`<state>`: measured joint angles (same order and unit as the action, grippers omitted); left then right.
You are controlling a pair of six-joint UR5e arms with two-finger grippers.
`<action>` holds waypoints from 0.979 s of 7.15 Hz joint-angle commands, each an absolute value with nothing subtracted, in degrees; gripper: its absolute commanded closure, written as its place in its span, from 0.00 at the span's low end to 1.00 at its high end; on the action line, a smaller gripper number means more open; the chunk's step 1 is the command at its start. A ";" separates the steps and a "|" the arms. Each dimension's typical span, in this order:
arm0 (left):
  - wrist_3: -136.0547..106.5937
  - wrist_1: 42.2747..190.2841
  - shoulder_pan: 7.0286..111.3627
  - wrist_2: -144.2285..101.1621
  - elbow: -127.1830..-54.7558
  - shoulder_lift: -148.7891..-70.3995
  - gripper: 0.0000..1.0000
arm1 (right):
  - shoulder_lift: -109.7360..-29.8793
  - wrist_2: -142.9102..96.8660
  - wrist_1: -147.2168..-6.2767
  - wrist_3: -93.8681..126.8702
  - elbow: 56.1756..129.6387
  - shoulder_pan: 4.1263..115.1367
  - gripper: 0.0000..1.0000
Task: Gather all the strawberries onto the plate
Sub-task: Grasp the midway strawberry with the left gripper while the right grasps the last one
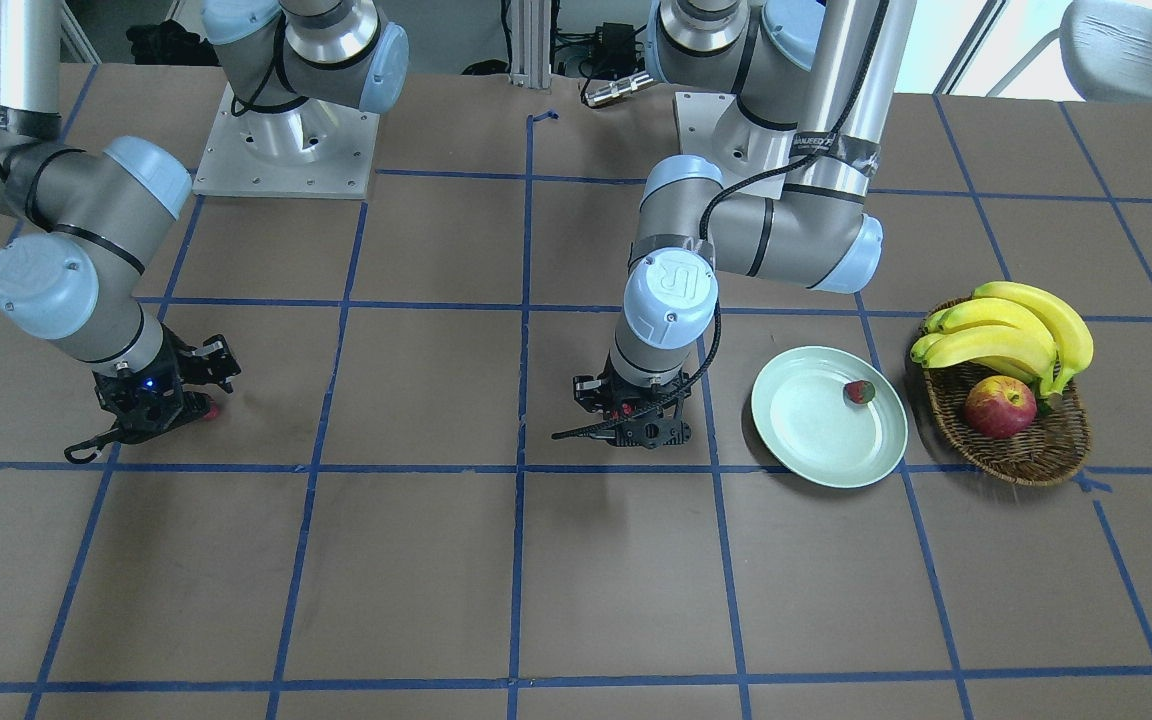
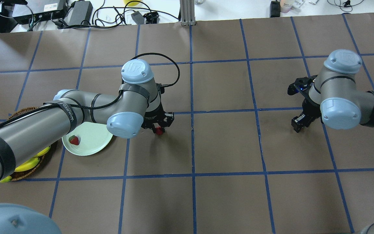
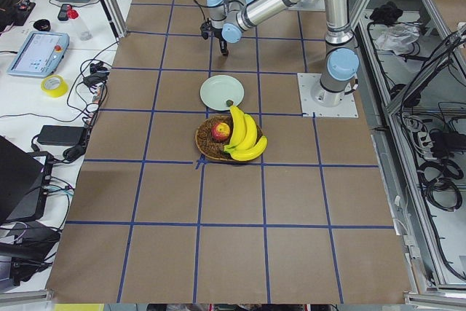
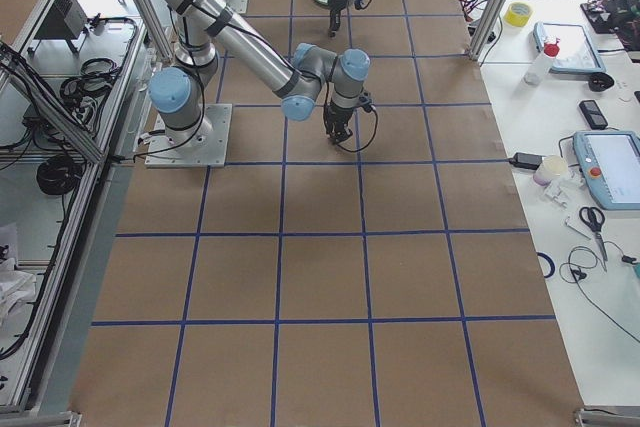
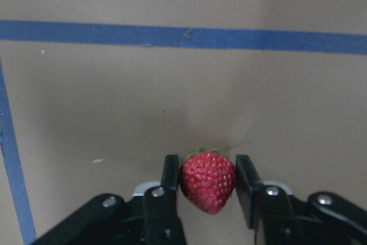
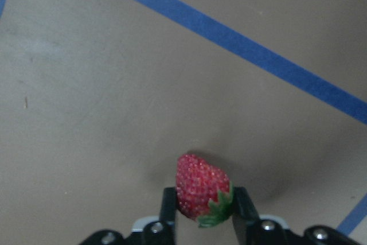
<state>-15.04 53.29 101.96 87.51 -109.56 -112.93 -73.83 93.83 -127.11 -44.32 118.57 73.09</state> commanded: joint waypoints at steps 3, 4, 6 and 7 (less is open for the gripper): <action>7.01 65.19 85.83 88.06 -100.99 -107.06 1.00 | -76.10 93.00 -120.46 -38.19 114.72 75.31 1.00; 11.64 65.39 80.21 87.98 -101.51 -106.27 1.00 | -77.33 92.99 -116.06 -32.66 112.17 79.93 1.00; 17.65 63.22 74.46 89.47 -107.63 -106.35 1.00 | -76.65 86.88 -114.44 -12.51 109.78 92.14 1.00; 17.67 57.89 74.44 89.47 -111.58 -106.26 1.00 | -75.94 82.92 -114.87 -2.82 109.69 98.72 1.00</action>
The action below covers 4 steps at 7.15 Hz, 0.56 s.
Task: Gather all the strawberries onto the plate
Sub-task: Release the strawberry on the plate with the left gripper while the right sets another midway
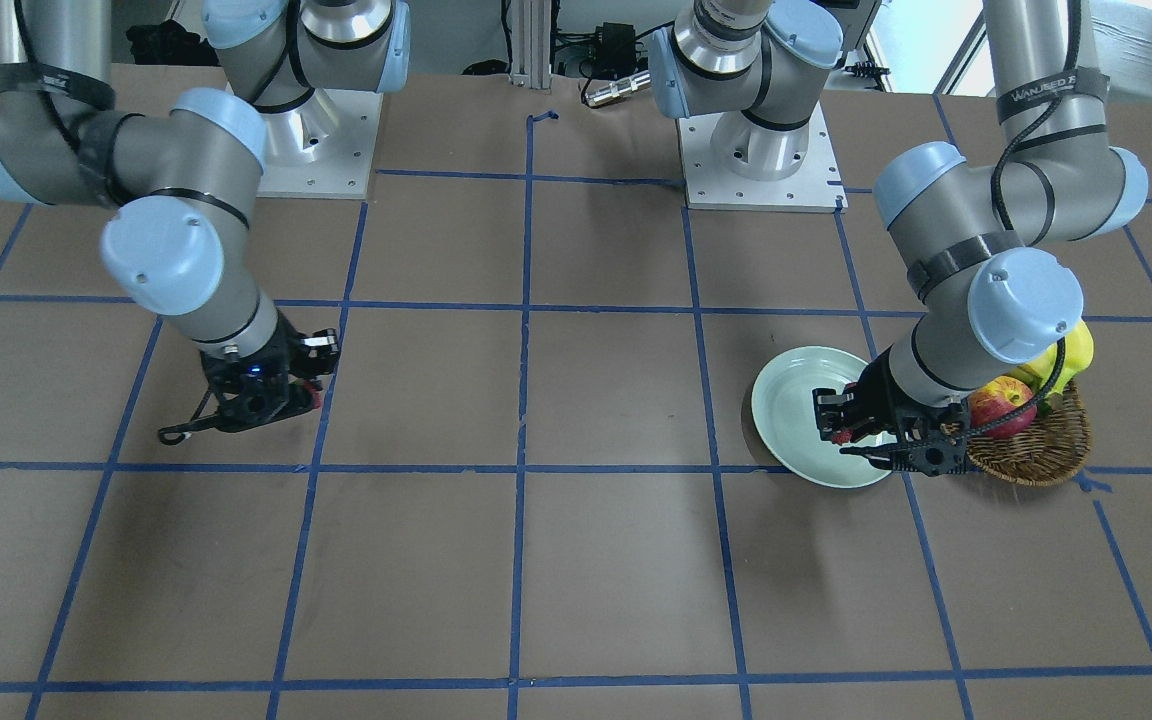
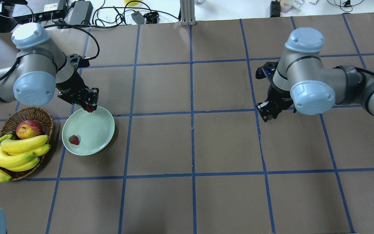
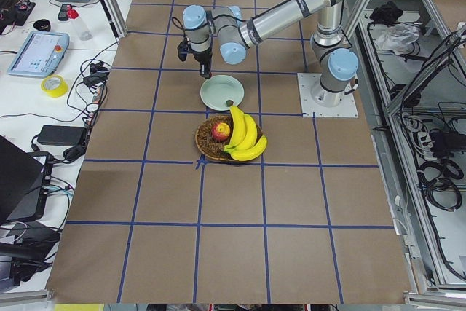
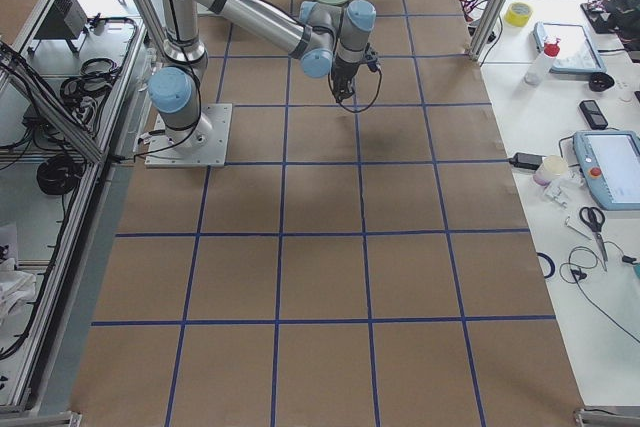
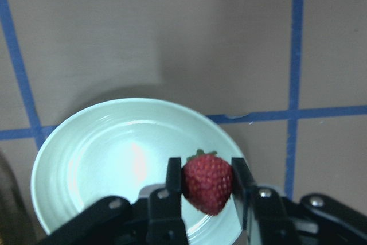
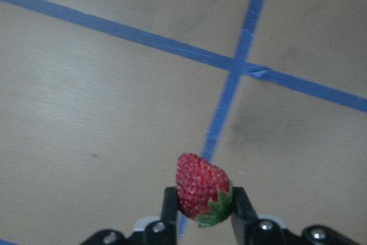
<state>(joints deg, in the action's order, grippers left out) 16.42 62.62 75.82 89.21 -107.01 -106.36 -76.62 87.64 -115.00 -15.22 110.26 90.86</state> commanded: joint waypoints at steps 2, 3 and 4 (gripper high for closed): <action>17.84 55.11 74.18 89.73 -114.25 -105.39 0.88 | -72.44 73.62 -116.97 5.96 107.86 107.81 1.00; 17.49 55.19 74.01 89.65 -114.52 -105.73 0.36 | -70.77 68.17 -117.77 6.32 107.06 110.54 1.00; 17.49 55.20 74.00 89.82 -114.09 -105.65 0.10 | -67.71 62.11 -120.91 6.33 106.96 111.87 1.00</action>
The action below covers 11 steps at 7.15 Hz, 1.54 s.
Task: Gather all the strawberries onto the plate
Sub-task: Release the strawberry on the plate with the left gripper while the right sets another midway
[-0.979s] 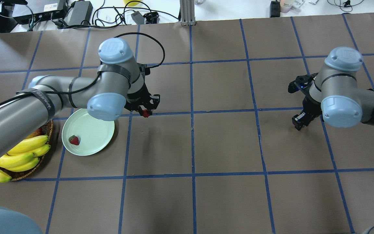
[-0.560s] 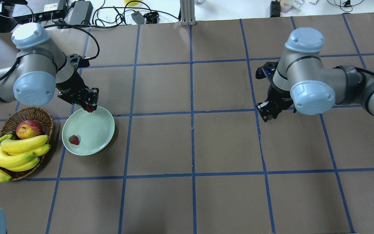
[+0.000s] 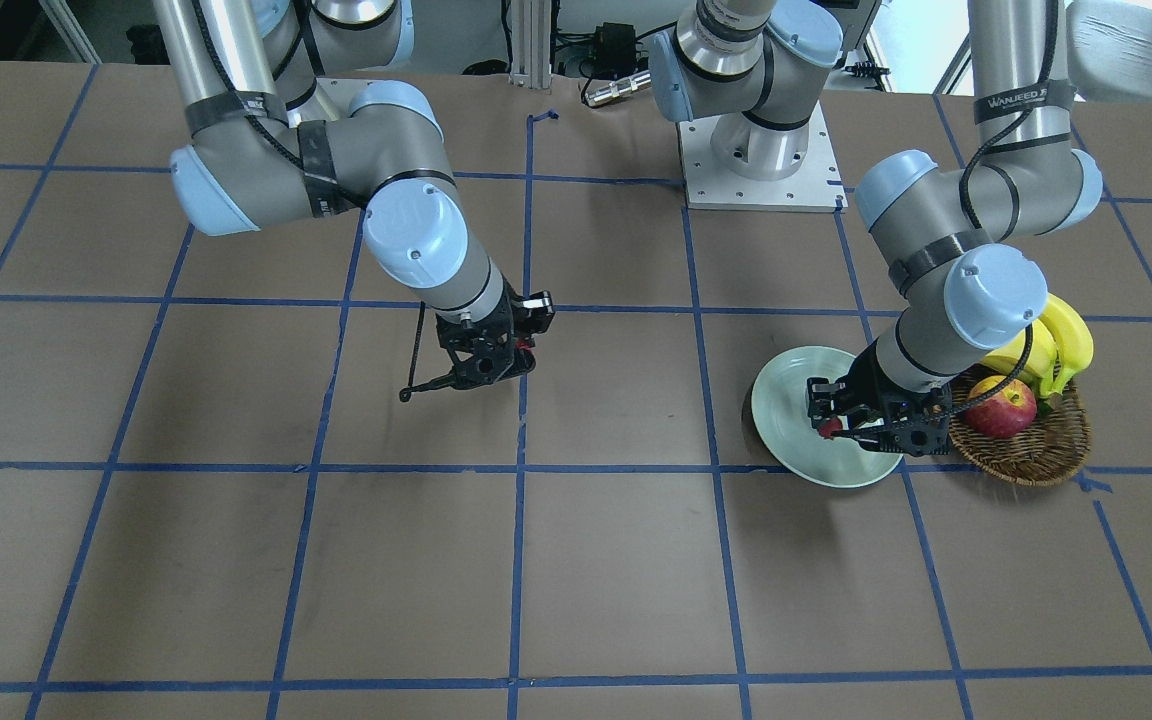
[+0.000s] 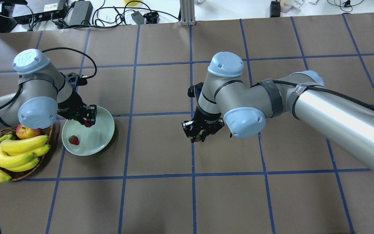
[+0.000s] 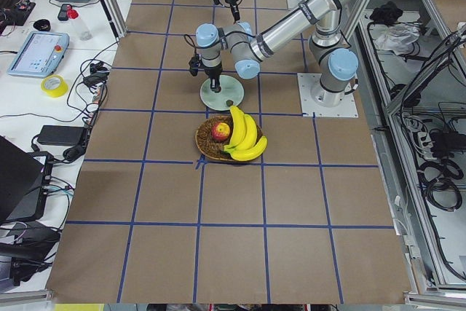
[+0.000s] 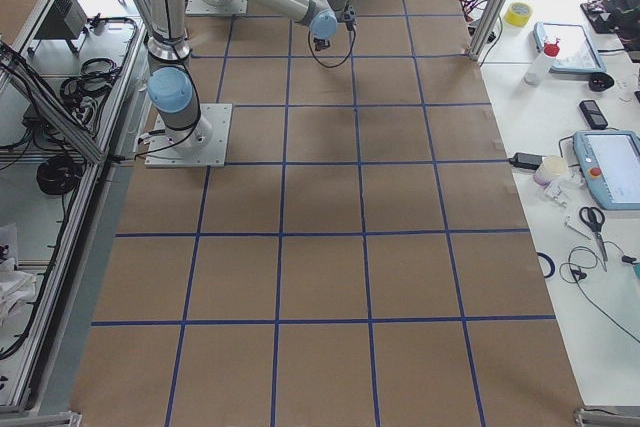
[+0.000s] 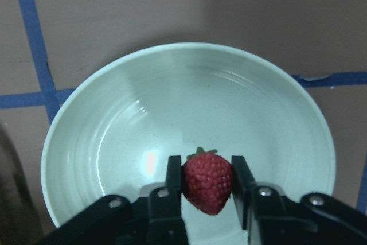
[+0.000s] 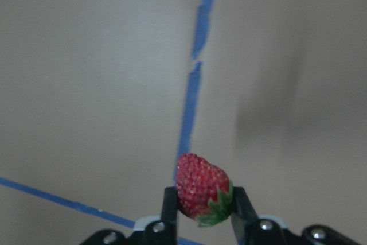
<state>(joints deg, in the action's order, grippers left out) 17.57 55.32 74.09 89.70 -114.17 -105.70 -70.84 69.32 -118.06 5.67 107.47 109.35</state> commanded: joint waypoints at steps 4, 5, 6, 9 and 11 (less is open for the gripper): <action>15.91 58.69 75.75 89.47 -108.65 -103.46 0.09 | -64.68 60.20 -123.66 6.07 106.96 111.89 0.14; 15.73 59.23 76.72 89.47 -106.89 -103.01 0.16 | -64.77 63.60 -124.10 6.15 106.88 111.88 0.00; 15.56 60.80 77.60 89.39 -105.83 -103.09 0.17 | -66.34 65.29 -124.01 5.63 106.70 111.62 0.00; 10.94 61.95 81.45 87.12 -105.64 -102.40 0.17 | -75.55 72.58 -116.77 3.88 106.44 103.32 0.00; -3.01 62.32 94.50 87.27 -105.91 -101.34 0.17 | -84.34 85.96 -101.06 -2.26 103.73 99.15 0.00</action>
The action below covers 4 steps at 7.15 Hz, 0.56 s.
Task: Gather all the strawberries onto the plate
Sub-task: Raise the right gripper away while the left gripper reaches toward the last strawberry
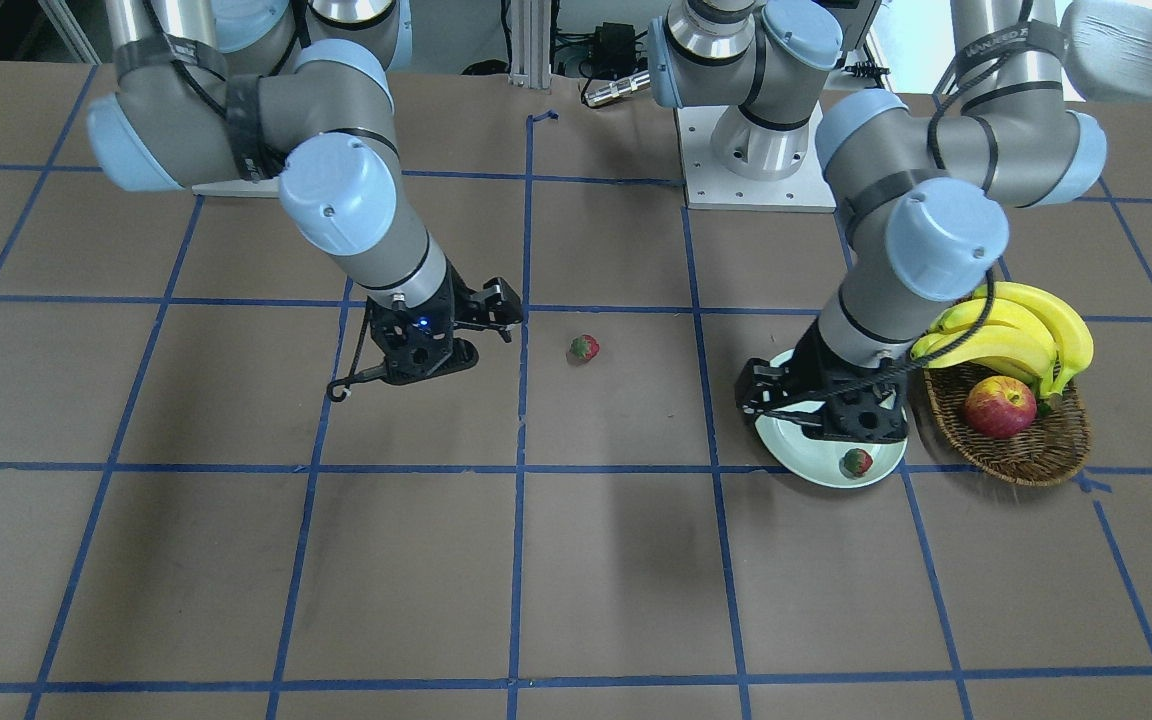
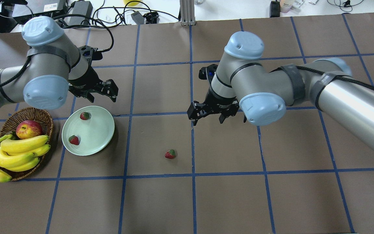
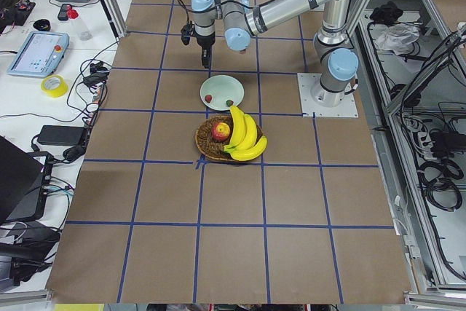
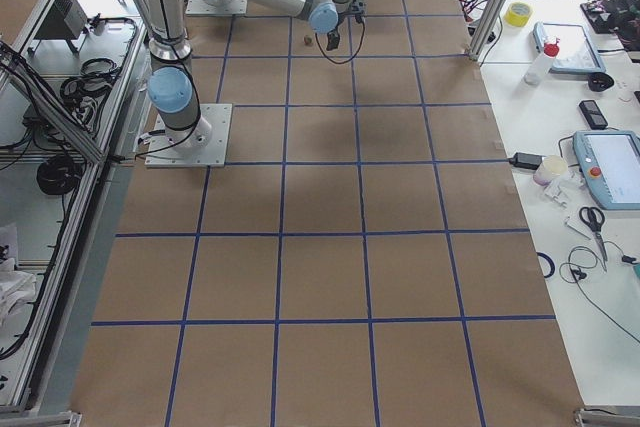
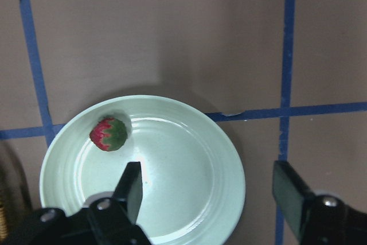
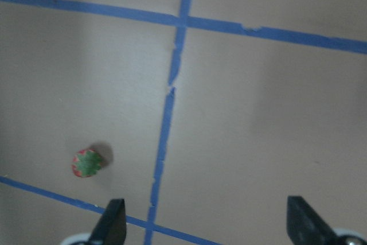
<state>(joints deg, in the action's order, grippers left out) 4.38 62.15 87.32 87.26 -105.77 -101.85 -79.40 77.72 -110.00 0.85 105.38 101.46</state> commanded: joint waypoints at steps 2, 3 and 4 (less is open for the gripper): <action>-21.62 62.14 104.37 87.45 -107.13 -102.91 0.17 | -86.66 91.59 -87.01 -2.37 92.01 99.05 0.00; -23.01 58.83 105.81 87.54 -111.05 -103.53 0.18 | -86.83 90.97 -78.92 -2.29 85.06 99.05 0.00; -23.03 51.23 105.91 87.54 -116.66 -104.23 0.19 | -88.75 91.49 -80.06 -1.59 84.47 98.97 0.00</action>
<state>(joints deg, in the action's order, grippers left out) -21.32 58.03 104.69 87.47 -111.08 -103.36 -87.08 91.06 -82.84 -2.12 88.05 99.05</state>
